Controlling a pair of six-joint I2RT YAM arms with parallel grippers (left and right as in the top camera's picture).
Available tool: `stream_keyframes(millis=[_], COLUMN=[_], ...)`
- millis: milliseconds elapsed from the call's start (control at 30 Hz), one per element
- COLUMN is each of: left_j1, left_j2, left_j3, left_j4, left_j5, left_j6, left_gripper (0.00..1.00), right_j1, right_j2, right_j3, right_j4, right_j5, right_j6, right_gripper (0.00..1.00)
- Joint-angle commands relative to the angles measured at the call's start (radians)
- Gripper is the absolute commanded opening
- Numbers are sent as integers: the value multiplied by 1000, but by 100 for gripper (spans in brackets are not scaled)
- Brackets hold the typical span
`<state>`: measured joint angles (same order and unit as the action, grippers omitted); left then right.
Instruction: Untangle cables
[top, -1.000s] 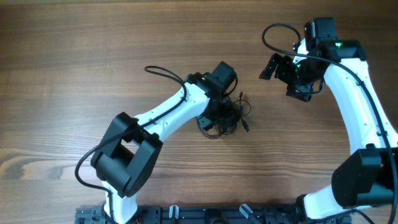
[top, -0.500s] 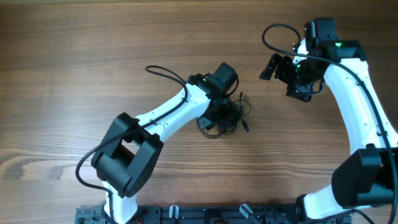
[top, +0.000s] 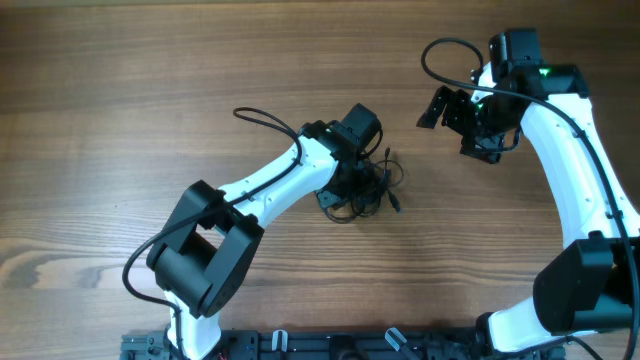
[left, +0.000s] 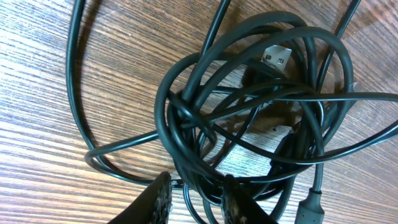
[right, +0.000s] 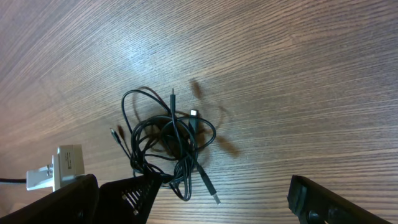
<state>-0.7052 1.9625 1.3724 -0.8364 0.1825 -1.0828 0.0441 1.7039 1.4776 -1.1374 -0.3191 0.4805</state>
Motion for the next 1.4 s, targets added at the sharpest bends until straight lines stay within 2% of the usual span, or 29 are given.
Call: stream_keyframes(millis=[0, 67, 167, 300, 367, 467, 567, 667, 1000, 1033, 1100, 1133, 1300, 1367], left_j1=[-1, -1, -1, -1, -1, -1, -1, -1, 7, 9, 11, 11, -12, -19], left_j2=[14, 14, 14, 14, 14, 14, 14, 14, 14, 14, 14, 14, 14, 14], left_j3=[-13, -13, -13, -13, -13, -13, -13, -13, -11, -11, -11, -11, -14, -14], left_j4=[0, 0, 0, 0, 0, 0, 0, 0, 15, 14, 14, 14, 16, 26], left_j5=[-20, -20, -21, -21, -20, -20, -20, -20, 3, 3, 2, 0, -51, -52], left_j6=[1, 1, 1, 1, 1, 1, 1, 1, 1, 2, 2, 2, 1, 1], left_gripper=[29, 30, 37, 39, 33, 16, 14, 4, 4, 6, 42, 46, 45, 40], right_j1=[-2, -2, -2, -2, -2, -2, -2, -2, -2, -2, -2, -2, -2, -2], right_j2=[0, 0, 0, 0, 0, 0, 0, 0, 0, 0, 0, 0, 0, 0], right_j3=[-8, -8, -8, -8, -8, -8, -8, -8, -8, -8, -8, -8, -8, -8], right_j4=[0, 0, 0, 0, 0, 0, 0, 0, -1, -1, -1, -1, -1, -1], right_j5=[16, 16, 16, 15, 12, 12, 12, 12, -18, -18, -18, -18, -18, -18], right_j6=[-10, -10, -10, -10, -10, -10, -10, -10, -10, -10, -10, -10, -10, -10], right_gripper=[100, 100, 100, 100, 100, 100, 100, 100, 100, 100, 100, 100, 99, 100])
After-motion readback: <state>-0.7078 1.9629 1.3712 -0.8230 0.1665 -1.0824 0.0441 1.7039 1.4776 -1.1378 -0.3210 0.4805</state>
